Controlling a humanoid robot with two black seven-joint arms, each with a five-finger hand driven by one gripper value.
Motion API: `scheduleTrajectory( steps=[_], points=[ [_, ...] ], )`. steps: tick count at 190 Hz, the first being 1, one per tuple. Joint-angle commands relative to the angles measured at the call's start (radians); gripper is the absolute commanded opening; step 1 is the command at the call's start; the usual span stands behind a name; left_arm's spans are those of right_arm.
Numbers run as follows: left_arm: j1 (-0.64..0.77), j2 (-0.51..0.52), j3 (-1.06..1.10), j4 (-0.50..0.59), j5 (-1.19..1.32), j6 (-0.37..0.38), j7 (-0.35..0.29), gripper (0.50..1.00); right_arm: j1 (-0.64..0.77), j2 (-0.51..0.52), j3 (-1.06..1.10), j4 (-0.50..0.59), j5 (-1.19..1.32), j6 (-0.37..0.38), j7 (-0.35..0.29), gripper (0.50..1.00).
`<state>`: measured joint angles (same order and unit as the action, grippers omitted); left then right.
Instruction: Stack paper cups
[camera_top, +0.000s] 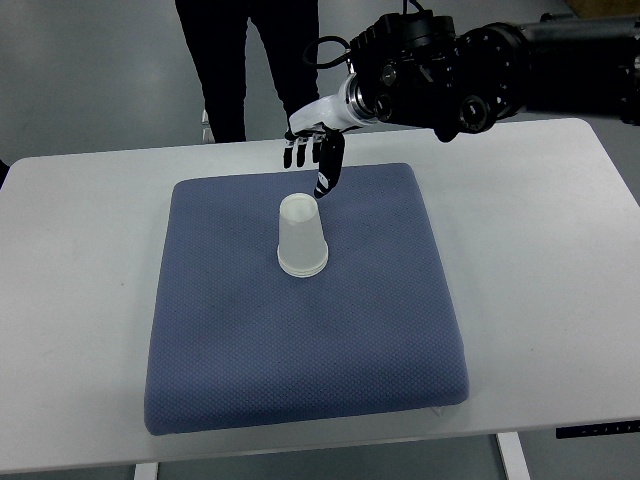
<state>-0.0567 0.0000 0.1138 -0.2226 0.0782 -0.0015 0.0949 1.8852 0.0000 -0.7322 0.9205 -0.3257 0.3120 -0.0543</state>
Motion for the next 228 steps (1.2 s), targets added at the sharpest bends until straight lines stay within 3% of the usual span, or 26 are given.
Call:
scheduleTrajectory(
  steps=[1, 33, 60, 101, 141, 163, 177, 209, 220, 228],
  points=[
    [0.0, 0.0, 0.001, -0.003, 0.0, 0.0, 0.0, 1.0, 0.005, 0.0, 0.042, -0.002, 0.0, 0.001, 0.001, 0.809],
    [0.0, 0.0, 0.001, -0.003, 0.0, 0.0, 0.0, 1.0, -0.012, 0.0, 0.132, -0.011, 0.004, 0.001, 0.004, 0.815],
    [0.0, 0.0, 0.001, -0.003, 0.002, 0.0, 0.0, 1.0, -0.107, -0.133, 0.26, -0.046, 0.005, -0.01, 0.007, 0.815],
    [0.0, 0.0, 0.001, -0.003, 0.002, 0.0, 0.0, 1.0, -0.446, -0.244, 0.617, -0.207, 0.03, -0.093, 0.059, 0.819],
    [0.001, 0.0, 0.001, -0.001, 0.002, 0.0, 0.0, 1.0, -0.775, -0.216, 1.165, -0.296, 0.03, -0.113, 0.105, 0.821],
    [0.014, 0.0, 0.003, -0.008, 0.002, 0.0, 0.0, 1.0, -0.883, -0.118, 1.435, -0.391, 0.03, -0.116, 0.174, 0.827],
    [0.014, 0.0, 0.004, -0.011, 0.002, 0.0, 0.0, 1.0, -0.928, -0.064, 1.522, -0.443, 0.03, -0.116, 0.215, 0.856],
    [0.015, 0.0, 0.004, -0.011, 0.002, 0.0, 0.0, 1.0, -0.988, -0.028, 1.597, -0.459, 0.094, -0.114, 0.266, 0.858],
    [0.014, 0.0, 0.003, -0.011, 0.002, 0.0, 0.0, 1.0, -1.006, -0.014, 1.599, -0.46, 0.165, -0.111, 0.267, 0.917],
    [0.015, 0.0, 0.003, -0.011, 0.002, 0.0, 0.0, 1.0, -1.014, -0.011, 1.596, -0.46, 0.206, -0.108, 0.272, 0.919]
  ],
)
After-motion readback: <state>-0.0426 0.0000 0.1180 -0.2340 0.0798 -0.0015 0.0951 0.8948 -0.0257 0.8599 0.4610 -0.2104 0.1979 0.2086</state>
